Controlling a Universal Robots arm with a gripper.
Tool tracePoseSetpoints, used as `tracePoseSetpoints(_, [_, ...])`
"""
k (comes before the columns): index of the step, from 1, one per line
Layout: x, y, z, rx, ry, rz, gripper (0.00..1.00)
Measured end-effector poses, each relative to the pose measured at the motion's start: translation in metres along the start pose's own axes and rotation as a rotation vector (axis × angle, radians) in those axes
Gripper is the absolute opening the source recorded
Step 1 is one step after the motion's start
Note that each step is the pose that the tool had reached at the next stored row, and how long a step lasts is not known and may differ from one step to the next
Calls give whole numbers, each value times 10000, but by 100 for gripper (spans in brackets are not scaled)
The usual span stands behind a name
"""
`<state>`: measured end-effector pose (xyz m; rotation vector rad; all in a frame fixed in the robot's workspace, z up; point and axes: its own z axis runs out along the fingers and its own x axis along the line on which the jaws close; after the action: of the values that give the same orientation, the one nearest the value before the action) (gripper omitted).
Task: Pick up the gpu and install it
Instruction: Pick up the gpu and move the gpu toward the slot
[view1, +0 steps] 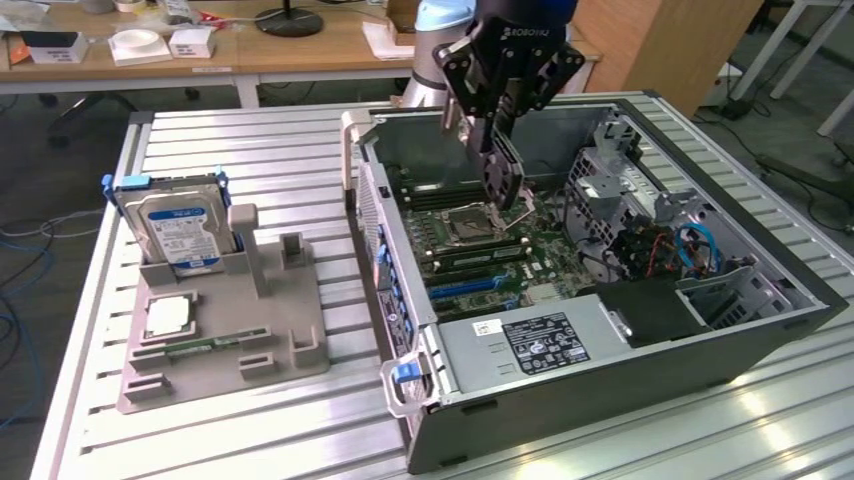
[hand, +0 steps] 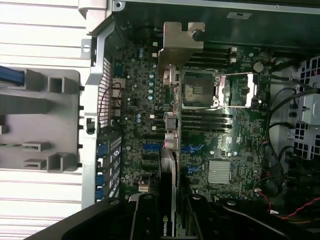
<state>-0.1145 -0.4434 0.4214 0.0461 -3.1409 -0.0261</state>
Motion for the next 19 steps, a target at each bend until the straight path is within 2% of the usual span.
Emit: tracePoseSetpoints(19, [-209, -6, 0, -1, 16, 1, 26])
